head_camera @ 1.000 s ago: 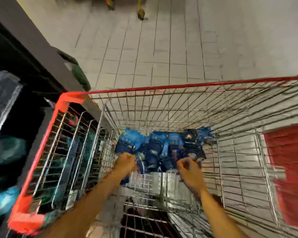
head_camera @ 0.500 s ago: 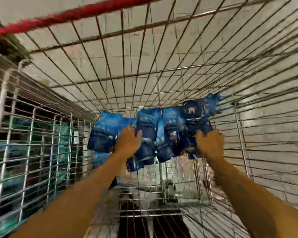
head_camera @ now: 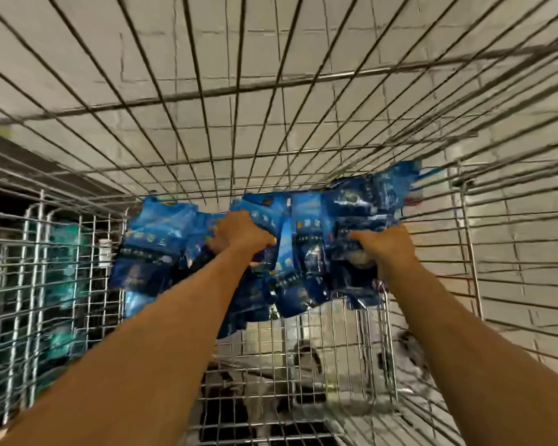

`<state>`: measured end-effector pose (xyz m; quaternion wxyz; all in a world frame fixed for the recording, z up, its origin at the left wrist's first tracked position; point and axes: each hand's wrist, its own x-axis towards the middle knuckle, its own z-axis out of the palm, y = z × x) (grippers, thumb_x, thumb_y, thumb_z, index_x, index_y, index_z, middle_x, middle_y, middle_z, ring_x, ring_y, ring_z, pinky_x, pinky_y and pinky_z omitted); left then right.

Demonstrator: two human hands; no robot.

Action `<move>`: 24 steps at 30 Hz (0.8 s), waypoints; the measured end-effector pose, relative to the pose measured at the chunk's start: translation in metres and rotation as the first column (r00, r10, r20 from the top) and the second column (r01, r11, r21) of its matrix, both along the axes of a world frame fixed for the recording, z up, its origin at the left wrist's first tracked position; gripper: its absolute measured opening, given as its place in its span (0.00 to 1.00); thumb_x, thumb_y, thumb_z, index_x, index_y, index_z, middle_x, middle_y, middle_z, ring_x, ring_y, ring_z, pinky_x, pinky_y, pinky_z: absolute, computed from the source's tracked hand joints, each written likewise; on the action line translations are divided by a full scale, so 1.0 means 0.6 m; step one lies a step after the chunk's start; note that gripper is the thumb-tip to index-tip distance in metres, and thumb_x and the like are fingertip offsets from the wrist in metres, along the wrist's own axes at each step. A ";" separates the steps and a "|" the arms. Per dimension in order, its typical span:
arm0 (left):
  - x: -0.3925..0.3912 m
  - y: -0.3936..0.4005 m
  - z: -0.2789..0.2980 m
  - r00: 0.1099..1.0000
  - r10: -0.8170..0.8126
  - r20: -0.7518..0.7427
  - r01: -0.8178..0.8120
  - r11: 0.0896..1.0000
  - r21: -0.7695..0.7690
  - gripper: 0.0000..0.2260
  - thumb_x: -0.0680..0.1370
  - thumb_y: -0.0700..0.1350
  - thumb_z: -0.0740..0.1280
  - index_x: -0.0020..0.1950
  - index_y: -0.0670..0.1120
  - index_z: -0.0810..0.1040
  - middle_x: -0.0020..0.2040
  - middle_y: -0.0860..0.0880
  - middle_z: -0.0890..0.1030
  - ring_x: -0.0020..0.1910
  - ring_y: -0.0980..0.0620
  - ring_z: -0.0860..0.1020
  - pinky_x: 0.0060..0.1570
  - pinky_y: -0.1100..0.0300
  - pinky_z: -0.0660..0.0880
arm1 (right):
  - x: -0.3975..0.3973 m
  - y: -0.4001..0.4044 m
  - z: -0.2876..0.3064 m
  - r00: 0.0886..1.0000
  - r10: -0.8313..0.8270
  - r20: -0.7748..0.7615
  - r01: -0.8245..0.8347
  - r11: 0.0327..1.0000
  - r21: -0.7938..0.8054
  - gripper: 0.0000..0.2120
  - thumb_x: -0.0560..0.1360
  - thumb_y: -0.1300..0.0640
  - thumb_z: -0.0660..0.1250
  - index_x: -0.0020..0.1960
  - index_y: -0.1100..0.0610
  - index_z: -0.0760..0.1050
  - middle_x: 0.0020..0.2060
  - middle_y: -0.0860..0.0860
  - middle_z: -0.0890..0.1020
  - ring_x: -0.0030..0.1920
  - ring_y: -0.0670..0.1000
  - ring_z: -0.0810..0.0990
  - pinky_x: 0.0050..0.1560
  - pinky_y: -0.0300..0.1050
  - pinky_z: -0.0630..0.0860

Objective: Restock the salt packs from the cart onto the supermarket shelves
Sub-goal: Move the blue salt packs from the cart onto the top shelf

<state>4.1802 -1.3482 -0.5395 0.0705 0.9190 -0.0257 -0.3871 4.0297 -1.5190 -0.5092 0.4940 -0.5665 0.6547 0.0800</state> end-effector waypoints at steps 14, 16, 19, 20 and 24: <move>-0.058 0.107 0.127 0.750 0.297 -0.591 -0.575 0.735 -0.359 0.27 0.70 0.33 0.76 0.65 0.44 0.72 0.52 0.46 0.82 0.43 0.52 0.82 0.35 0.62 0.80 | -0.094 0.128 0.134 0.935 -0.317 0.160 0.245 0.903 0.354 0.07 0.75 0.69 0.68 0.53 0.65 0.78 0.43 0.59 0.85 0.37 0.57 0.82 0.30 0.44 0.77; -0.069 0.138 0.174 0.723 0.310 -0.617 -0.605 0.715 -0.350 0.19 0.70 0.34 0.76 0.55 0.48 0.76 0.41 0.54 0.83 0.33 0.60 0.81 0.27 0.69 0.76 | -0.118 0.158 0.168 0.890 -0.411 0.198 0.284 0.840 0.463 0.10 0.74 0.72 0.68 0.54 0.65 0.79 0.40 0.60 0.87 0.34 0.55 0.85 0.27 0.42 0.79; -0.083 0.188 0.253 0.700 0.382 -0.604 -0.667 0.651 -0.361 0.15 0.69 0.35 0.77 0.52 0.46 0.78 0.40 0.51 0.83 0.36 0.55 0.82 0.31 0.68 0.78 | -0.149 0.199 0.222 0.832 -0.475 0.286 0.253 0.784 0.567 0.20 0.68 0.69 0.72 0.58 0.60 0.78 0.47 0.62 0.86 0.40 0.56 0.87 0.31 0.44 0.80; -0.087 0.198 0.278 0.697 0.397 -0.598 -0.680 0.630 -0.375 0.15 0.69 0.36 0.77 0.52 0.45 0.78 0.44 0.48 0.84 0.40 0.52 0.82 0.39 0.65 0.80 | -0.158 0.208 0.238 0.823 -0.475 0.313 0.234 0.784 0.575 0.23 0.66 0.67 0.73 0.60 0.59 0.77 0.50 0.62 0.85 0.43 0.57 0.87 0.33 0.45 0.81; -0.087 0.234 0.408 0.657 0.466 -0.592 -0.745 0.520 -0.418 0.14 0.73 0.39 0.75 0.55 0.45 0.75 0.51 0.48 0.79 0.48 0.47 0.78 0.50 0.55 0.77 | -0.155 0.242 0.354 0.802 -0.479 0.357 0.205 0.782 0.588 0.27 0.67 0.54 0.77 0.64 0.52 0.77 0.53 0.57 0.86 0.48 0.56 0.87 0.37 0.47 0.82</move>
